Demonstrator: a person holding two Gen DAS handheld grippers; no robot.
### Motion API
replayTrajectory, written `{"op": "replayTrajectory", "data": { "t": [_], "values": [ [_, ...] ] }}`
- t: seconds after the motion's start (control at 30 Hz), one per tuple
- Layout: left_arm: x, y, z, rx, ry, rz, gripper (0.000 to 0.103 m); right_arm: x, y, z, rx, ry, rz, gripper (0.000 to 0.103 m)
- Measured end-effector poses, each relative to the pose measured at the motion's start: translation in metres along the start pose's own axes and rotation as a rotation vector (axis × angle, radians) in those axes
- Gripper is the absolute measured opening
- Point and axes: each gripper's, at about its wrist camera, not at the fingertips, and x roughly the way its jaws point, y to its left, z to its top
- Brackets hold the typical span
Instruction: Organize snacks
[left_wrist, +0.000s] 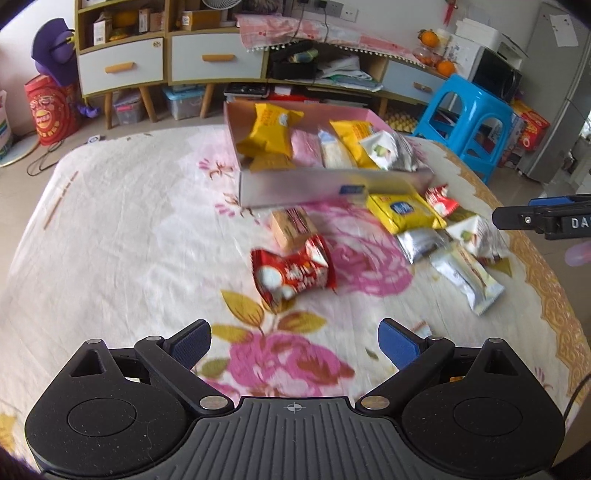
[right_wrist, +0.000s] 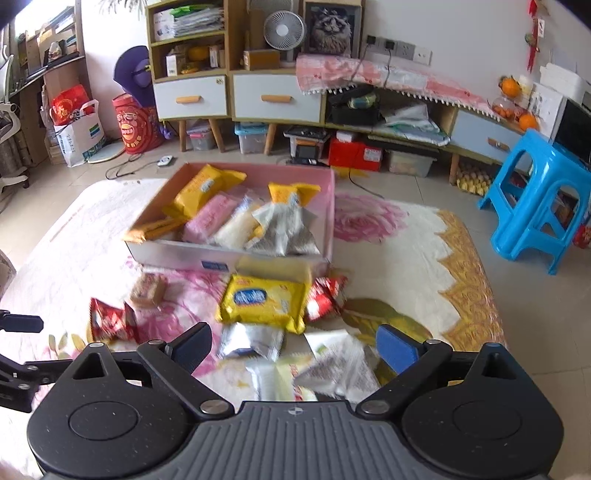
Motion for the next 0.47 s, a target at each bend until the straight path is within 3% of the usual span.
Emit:
{"op": "replayTrajectory", "data": {
  "t": [0.47],
  "values": [
    [0.022, -0.048, -0.028, 0.040, 0.115, -0.095, 0.098, 0.015, -0.035, -0.049, 0.046, 0.116, -0.005, 0.088]
  ]
}}
